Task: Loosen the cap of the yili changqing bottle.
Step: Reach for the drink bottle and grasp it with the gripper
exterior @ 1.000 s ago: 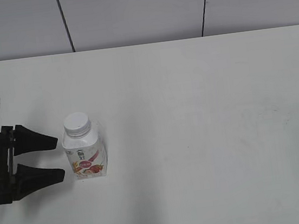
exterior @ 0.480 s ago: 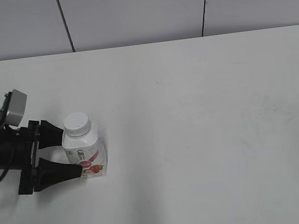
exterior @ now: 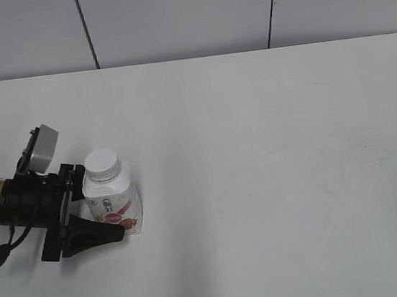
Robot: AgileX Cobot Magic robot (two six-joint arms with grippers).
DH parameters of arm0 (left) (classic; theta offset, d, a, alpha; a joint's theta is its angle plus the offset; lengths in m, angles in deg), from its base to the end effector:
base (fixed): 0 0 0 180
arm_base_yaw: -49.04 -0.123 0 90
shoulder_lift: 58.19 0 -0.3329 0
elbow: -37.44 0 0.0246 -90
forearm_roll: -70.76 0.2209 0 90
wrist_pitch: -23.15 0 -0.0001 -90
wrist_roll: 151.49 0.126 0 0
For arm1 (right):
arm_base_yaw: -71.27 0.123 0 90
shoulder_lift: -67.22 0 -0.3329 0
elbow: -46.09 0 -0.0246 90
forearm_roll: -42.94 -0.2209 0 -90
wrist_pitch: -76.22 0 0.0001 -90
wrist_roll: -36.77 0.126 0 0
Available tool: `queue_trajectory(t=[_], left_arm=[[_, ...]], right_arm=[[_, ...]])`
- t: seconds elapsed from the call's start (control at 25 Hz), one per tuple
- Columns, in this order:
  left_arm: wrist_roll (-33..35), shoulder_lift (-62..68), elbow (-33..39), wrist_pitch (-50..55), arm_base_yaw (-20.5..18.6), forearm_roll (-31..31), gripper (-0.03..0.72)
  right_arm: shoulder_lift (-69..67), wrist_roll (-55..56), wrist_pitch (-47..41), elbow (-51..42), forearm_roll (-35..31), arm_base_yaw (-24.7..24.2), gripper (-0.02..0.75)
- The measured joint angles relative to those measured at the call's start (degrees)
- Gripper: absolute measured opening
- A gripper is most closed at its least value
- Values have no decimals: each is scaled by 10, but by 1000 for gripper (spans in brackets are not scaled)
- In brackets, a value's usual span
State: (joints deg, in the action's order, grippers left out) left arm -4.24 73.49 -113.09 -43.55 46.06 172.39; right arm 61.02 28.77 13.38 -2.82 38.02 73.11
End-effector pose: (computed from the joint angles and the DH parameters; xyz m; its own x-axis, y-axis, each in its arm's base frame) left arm 0.3156 -0.0970 0.1157 -0.2108 0.4245 -0.8805 0.9775 0.0910 -0.1901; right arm -0.0531 0.0079 0.2467 -0.4548 -0.1146 -0.8832 -0.1457 0.9879 -0.0531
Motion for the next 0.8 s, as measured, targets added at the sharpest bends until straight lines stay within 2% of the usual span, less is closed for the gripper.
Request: queue_trajectory(t=[0.2, 0.56, 0.68, 0.8], left_arm=[[0, 16, -12, -8, 2, -1, 561], [2, 16, -12, -5, 2, -7, 407], [2, 16, -12, -7, 3, -12, 392], [2, 15, -12, -5, 21, -30, 386]], right_arm=[[0, 0, 0, 0, 0, 0, 448], [0, 0, 0, 0, 0, 0, 448], [0, 0, 0, 0, 0, 0, 448], [0, 0, 0, 0, 0, 0, 448]])
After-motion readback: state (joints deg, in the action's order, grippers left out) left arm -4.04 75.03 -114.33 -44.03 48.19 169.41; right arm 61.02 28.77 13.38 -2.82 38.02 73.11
